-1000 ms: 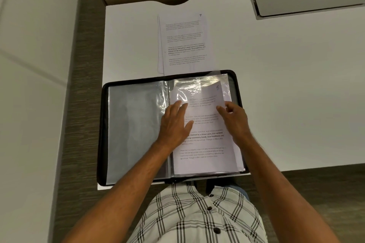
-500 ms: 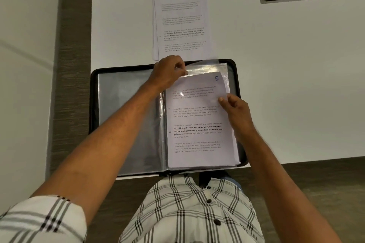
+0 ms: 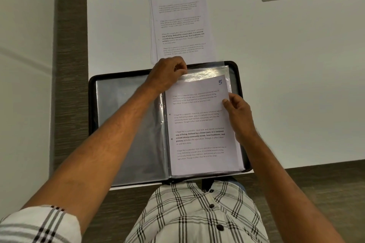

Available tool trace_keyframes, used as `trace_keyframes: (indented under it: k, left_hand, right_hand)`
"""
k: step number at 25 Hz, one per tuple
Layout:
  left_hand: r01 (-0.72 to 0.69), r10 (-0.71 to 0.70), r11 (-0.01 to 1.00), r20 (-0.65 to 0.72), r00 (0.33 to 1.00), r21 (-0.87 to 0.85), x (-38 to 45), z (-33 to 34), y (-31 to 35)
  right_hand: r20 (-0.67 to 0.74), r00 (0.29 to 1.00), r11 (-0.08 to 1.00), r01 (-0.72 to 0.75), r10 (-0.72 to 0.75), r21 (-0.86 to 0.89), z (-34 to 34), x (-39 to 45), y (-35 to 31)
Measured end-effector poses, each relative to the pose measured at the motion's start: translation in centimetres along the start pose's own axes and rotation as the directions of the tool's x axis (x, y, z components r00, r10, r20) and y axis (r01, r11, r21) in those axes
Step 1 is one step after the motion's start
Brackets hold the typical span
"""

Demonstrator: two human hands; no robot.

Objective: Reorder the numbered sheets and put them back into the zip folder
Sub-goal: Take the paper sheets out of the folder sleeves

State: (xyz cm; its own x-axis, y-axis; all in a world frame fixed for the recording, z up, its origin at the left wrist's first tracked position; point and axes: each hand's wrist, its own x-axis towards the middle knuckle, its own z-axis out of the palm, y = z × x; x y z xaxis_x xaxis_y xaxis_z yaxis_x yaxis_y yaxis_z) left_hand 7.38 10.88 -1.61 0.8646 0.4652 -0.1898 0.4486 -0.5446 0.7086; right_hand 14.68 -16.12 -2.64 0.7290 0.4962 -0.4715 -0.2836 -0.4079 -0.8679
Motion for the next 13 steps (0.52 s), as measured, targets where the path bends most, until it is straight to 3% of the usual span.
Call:
trace_keyframes:
  k: [8,13]
  left_hand:
    - [0.16,-0.116,0.972,0.246,0.962,-0.17,2.9,-1.7,0.3]
    - [0.153,-0.076,0.981,0.493,0.867,-0.119,4.5,-1.9,0.7]
  right_hand:
    - [-0.015,1.0,0.994,-0.026,0.027,0.109,0.0,-0.2,0.0]
    - [-0.013,1.0,0.992,-0.005,0.006,0.125,0.1,-0.1,-0.3]
